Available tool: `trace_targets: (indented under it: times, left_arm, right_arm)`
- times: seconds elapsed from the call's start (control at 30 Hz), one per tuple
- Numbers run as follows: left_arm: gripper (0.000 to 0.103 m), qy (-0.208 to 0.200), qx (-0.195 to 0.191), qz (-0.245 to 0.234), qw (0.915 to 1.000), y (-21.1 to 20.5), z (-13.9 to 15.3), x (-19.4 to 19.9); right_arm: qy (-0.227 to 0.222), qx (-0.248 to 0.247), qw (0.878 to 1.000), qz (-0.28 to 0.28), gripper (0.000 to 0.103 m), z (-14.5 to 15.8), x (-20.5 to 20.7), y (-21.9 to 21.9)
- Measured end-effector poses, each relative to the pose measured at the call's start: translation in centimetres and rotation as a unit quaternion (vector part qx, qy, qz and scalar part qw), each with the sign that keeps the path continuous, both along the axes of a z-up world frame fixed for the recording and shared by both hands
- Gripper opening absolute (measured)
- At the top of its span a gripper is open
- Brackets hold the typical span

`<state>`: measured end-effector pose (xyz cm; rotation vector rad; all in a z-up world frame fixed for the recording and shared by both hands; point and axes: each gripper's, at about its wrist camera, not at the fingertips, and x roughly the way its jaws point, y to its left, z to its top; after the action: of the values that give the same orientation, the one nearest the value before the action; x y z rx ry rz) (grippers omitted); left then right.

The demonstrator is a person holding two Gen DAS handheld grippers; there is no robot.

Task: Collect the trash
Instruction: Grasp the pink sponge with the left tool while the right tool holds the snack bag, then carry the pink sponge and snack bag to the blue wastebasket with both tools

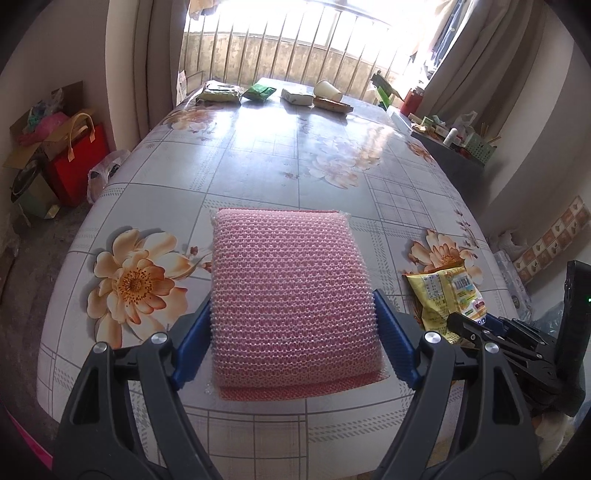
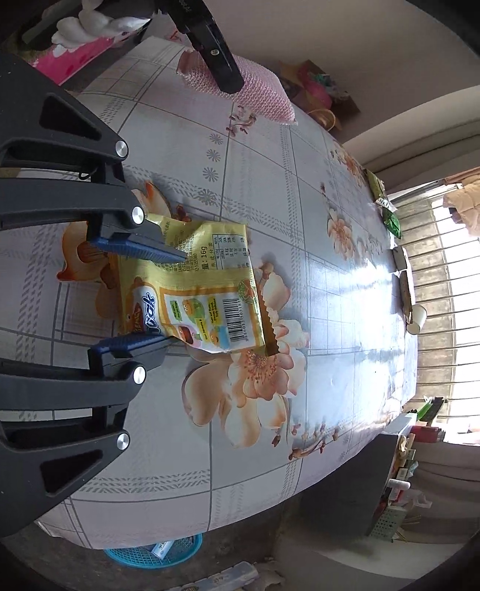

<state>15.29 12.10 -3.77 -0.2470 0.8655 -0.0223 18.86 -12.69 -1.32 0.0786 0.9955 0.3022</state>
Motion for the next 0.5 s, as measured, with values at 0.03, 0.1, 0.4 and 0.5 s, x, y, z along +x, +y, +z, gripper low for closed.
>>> trace_targets:
  times: [0.03, 0.1, 0.4, 0.5]
  left_arm:
    - [0.077, -0.001, 0.001, -0.002, 1.0, -0.2, 0.2, -0.1]
    - [0.077, -0.002, 0.001, -0.007, 1.0, -0.7, 0.5, -0.3]
    - [0.077, -0.027, 0.004, -0.069, 0.9972, -6.4, 3.3, 0.1]
    - [0.077, -0.032, 0.003, -0.12, 0.9922, -10.6, 4.5, 1.1]
  right_arm:
    - [0.001, 0.008, 1.0, -0.005, 0.032, 0.0, -0.1, -0.3]
    - [0.001, 0.027, 1.0, -0.015, 0.031, 0.2, -0.3, -1.2]
    - [-0.03, 0.114, 0.99, -0.083, 0.031, 2.5, -2.6, -8.7]
    - [-0.056, 0.146, 0.979, -0.134, 0.031, 3.5, -4.1, -13.5]
